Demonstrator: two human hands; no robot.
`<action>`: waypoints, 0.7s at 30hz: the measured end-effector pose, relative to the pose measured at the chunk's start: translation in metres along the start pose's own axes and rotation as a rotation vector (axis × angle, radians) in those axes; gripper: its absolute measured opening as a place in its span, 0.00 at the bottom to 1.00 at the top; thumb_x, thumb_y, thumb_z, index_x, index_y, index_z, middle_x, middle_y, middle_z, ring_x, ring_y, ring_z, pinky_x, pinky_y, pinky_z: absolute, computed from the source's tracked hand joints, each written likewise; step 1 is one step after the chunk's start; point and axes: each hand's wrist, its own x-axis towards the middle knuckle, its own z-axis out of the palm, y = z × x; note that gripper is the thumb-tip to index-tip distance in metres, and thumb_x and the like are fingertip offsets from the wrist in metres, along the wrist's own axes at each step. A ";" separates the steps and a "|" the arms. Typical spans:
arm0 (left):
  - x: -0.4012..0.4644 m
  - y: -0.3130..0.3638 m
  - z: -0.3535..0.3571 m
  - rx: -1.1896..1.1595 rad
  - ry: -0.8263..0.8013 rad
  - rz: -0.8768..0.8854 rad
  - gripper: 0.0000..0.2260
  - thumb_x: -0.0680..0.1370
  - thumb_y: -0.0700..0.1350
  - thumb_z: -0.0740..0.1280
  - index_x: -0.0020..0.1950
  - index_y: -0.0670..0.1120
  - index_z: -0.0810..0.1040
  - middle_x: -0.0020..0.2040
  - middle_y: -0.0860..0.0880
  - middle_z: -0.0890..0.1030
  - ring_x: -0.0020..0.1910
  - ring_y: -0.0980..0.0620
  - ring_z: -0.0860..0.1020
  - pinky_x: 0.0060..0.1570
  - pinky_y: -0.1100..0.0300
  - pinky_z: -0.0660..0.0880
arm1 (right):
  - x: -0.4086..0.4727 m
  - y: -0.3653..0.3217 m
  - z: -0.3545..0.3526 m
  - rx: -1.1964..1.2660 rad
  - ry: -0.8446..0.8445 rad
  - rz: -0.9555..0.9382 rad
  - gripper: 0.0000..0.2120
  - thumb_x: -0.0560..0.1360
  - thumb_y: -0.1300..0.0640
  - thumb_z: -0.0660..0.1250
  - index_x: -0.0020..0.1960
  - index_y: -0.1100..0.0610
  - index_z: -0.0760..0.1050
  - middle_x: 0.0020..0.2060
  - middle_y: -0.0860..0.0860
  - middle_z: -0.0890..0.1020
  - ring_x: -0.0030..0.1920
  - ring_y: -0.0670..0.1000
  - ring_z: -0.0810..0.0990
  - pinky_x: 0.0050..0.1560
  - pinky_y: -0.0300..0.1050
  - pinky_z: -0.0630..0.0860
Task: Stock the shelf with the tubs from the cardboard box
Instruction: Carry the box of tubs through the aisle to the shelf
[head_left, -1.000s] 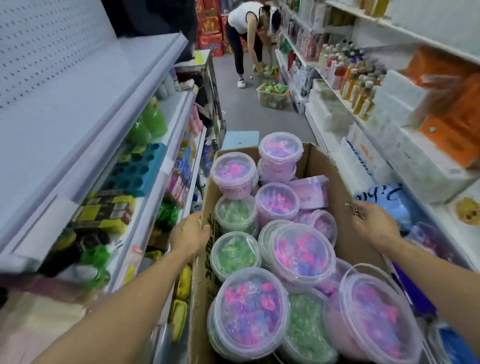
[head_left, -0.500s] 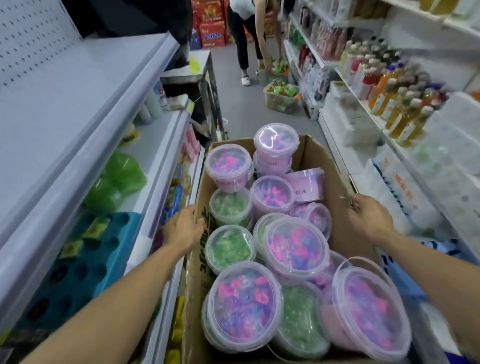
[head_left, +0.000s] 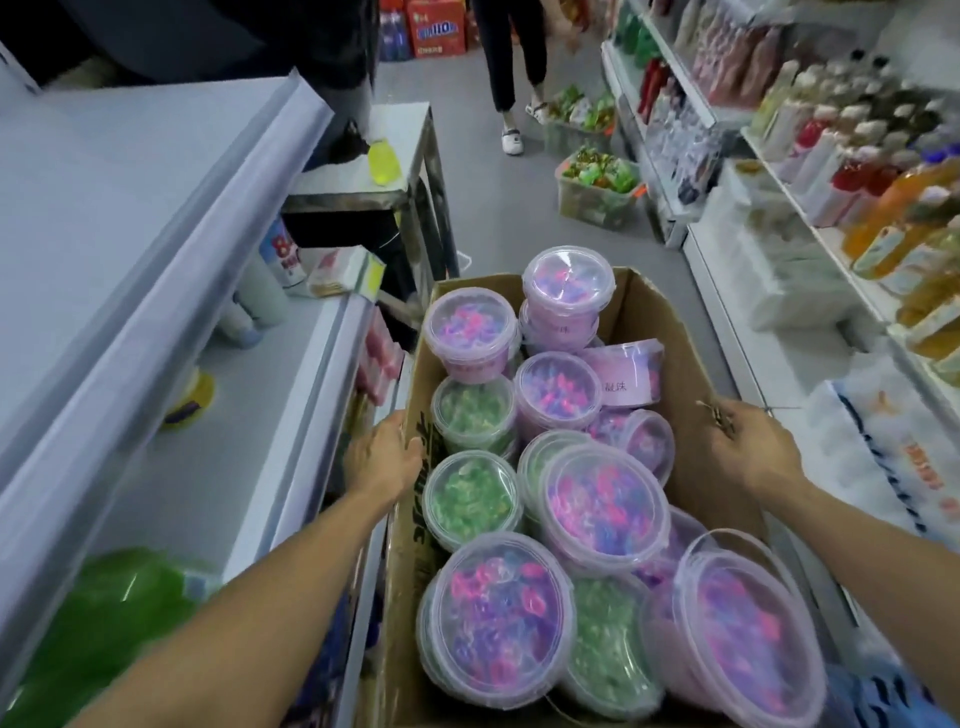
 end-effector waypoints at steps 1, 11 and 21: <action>0.020 0.002 0.005 -0.002 -0.009 0.007 0.19 0.77 0.49 0.64 0.67 0.49 0.72 0.47 0.44 0.83 0.49 0.41 0.80 0.49 0.51 0.76 | 0.016 -0.003 0.009 0.005 0.003 0.006 0.10 0.75 0.52 0.61 0.53 0.53 0.76 0.46 0.60 0.83 0.46 0.66 0.80 0.45 0.53 0.76; 0.207 0.006 0.064 0.030 -0.057 0.102 0.16 0.78 0.47 0.63 0.66 0.47 0.72 0.49 0.41 0.83 0.48 0.38 0.80 0.46 0.50 0.74 | 0.147 -0.046 0.086 0.037 0.028 0.091 0.20 0.72 0.52 0.58 0.59 0.61 0.76 0.46 0.67 0.82 0.49 0.69 0.79 0.47 0.56 0.74; 0.291 -0.010 0.121 0.022 -0.099 0.050 0.16 0.77 0.47 0.64 0.64 0.47 0.73 0.47 0.41 0.83 0.45 0.40 0.80 0.48 0.47 0.77 | 0.233 -0.051 0.152 0.016 -0.047 0.102 0.14 0.74 0.53 0.60 0.56 0.58 0.75 0.44 0.63 0.83 0.47 0.66 0.81 0.45 0.54 0.75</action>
